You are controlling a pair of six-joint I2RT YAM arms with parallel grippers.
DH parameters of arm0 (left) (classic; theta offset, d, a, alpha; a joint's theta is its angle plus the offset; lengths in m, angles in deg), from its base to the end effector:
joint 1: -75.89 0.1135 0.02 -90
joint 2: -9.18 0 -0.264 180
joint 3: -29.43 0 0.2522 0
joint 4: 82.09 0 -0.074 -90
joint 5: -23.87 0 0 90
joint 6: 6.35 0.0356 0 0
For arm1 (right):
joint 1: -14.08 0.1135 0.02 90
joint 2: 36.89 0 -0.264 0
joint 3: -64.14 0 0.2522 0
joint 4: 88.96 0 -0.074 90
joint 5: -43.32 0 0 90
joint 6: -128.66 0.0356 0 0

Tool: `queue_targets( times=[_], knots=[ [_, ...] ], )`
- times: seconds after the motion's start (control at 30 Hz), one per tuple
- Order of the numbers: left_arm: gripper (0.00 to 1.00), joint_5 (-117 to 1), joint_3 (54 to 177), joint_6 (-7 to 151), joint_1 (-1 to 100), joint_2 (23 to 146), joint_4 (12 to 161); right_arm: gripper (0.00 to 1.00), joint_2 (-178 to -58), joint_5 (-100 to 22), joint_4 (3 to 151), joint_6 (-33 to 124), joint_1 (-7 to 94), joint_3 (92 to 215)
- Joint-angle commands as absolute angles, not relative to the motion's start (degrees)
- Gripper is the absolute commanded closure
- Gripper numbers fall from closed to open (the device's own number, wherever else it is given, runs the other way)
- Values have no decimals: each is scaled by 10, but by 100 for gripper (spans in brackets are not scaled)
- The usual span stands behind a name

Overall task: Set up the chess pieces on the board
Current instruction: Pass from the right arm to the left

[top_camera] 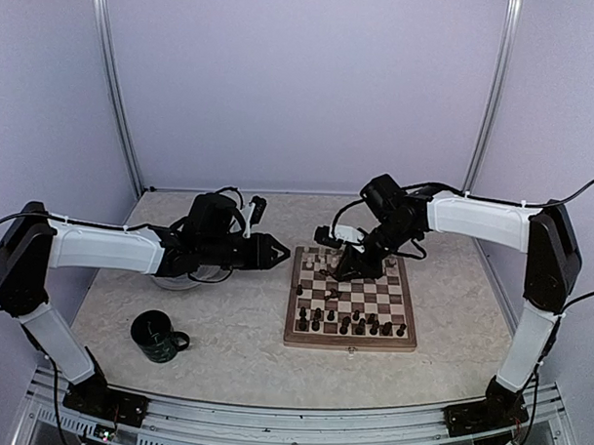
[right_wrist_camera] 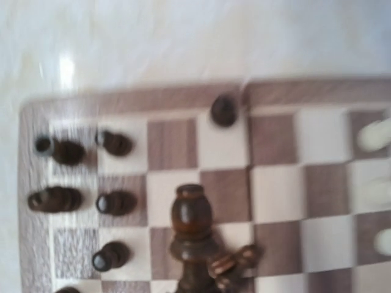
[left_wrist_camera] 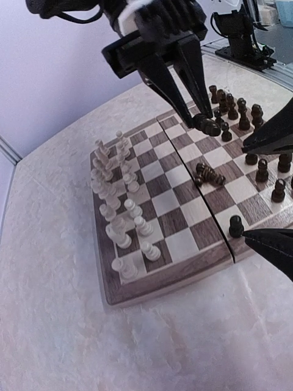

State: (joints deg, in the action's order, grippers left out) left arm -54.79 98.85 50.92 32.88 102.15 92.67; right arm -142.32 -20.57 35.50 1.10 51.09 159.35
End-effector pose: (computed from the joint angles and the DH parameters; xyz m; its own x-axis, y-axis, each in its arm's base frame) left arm 0.2587 -0.2509 0.2239 -0.7260 -0.0477 -0.6860 0.4782 0.6819 -0.5535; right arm 0.2956 0.2424 0.2266 -0.1597 -0.8059 -0.5701 -0.9867 0.1476 0.0678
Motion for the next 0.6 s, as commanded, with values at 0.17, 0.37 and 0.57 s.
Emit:
queue_targets(
  times=[0.17,0.37,0.57],
  knots=[
    [57,-471,1034,476,292,1078,1004,93,-1381,-133,387,38,494,1585],
    [57,-439,1053,449,286,1109,1040,93,-1376,-116,388,39,494,1583],
    [58,-433,1082,444,278,1139,1035,92,-1373,-104,386,38,494,1582]
  ],
)
